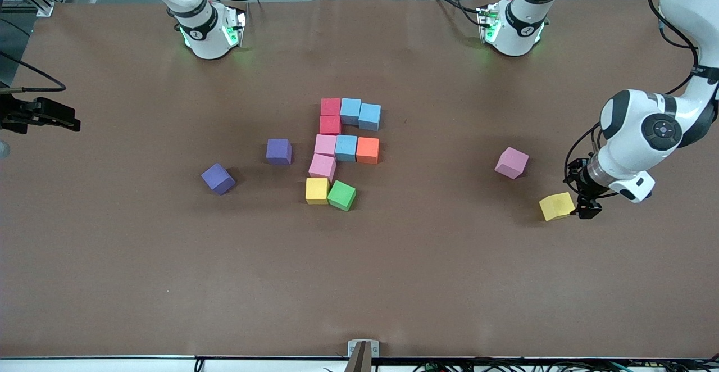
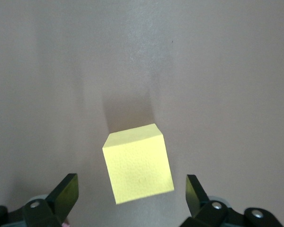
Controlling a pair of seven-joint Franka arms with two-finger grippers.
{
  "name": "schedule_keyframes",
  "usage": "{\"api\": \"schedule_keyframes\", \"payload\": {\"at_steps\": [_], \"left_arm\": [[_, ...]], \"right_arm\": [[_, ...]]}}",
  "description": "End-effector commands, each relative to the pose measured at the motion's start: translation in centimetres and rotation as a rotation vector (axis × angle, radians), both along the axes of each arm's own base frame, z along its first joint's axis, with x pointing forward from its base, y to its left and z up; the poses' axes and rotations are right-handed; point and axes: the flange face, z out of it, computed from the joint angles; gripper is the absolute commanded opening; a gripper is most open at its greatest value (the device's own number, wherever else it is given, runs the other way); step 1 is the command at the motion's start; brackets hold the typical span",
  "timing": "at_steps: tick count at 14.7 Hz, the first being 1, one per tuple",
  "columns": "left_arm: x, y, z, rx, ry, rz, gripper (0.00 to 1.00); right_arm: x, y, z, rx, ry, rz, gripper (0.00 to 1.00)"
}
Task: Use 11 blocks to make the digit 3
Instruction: 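Lower the left gripper and grasp the yellow cube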
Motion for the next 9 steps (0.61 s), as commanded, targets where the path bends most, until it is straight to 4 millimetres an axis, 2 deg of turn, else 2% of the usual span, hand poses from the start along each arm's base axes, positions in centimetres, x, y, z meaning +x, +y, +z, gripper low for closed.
{"api": "schedule_keyframes", "payload": {"at_steps": [1,5,9], "left_arm": [[0.3,0.1,-1.8,0.013,-0.008,0.015,1.0],[1.0,-0.1,-2.4,0.008,-0.014,0.017,1.0],[1.1,0.0,-4.0,0.023,-0.009,-0.028,1.0]], "right_arm": [[-0.7,0.3,0.7,0.015,-0.012,0.008,1.0],[-0.9,0.2,0.9,0.029,-0.015,0.012,1.0],[-0.7,-1.4,0.7,0.038,-0.017,-0.01,1.0]]}}
